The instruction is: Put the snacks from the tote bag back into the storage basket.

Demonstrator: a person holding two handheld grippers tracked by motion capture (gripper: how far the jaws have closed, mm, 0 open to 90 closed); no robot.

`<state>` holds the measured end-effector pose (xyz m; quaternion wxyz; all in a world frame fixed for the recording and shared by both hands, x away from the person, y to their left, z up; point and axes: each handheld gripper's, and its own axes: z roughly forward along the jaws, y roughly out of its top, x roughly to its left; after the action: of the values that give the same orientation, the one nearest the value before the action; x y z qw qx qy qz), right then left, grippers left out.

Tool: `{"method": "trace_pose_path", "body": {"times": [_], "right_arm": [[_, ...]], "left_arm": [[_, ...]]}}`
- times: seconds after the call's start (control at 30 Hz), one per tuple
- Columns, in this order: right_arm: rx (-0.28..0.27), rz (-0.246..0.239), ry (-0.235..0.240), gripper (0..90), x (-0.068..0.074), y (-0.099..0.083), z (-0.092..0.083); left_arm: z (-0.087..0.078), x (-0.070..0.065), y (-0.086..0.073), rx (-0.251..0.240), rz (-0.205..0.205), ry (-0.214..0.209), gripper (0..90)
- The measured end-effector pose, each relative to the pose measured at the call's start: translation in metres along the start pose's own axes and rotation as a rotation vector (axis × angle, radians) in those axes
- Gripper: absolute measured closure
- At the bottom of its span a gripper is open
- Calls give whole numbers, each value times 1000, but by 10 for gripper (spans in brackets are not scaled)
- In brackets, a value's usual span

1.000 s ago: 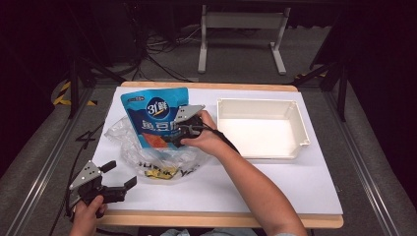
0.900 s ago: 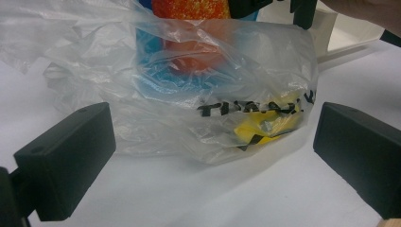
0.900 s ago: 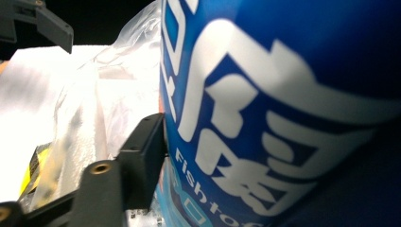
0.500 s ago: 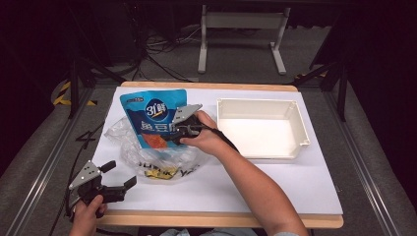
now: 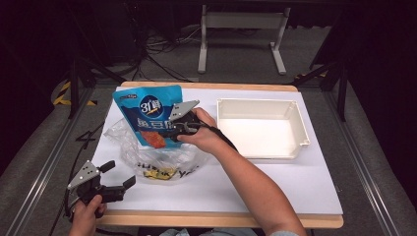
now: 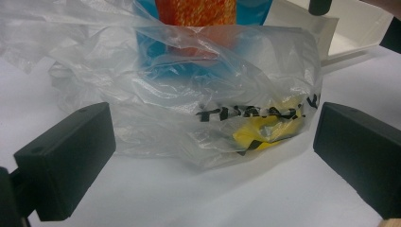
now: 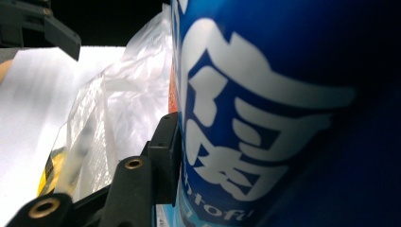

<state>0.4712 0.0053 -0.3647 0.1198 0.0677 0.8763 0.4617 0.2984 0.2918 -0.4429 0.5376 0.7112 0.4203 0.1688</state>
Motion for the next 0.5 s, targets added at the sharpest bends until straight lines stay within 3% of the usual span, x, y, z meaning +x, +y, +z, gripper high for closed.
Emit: {"method": "trace_pose_path", "body": {"times": [0.5], "right_arm": [[-29, 18, -7, 546, -4, 28, -41]], "left_arm": [[1, 0, 0, 0, -2, 4, 6]]}}
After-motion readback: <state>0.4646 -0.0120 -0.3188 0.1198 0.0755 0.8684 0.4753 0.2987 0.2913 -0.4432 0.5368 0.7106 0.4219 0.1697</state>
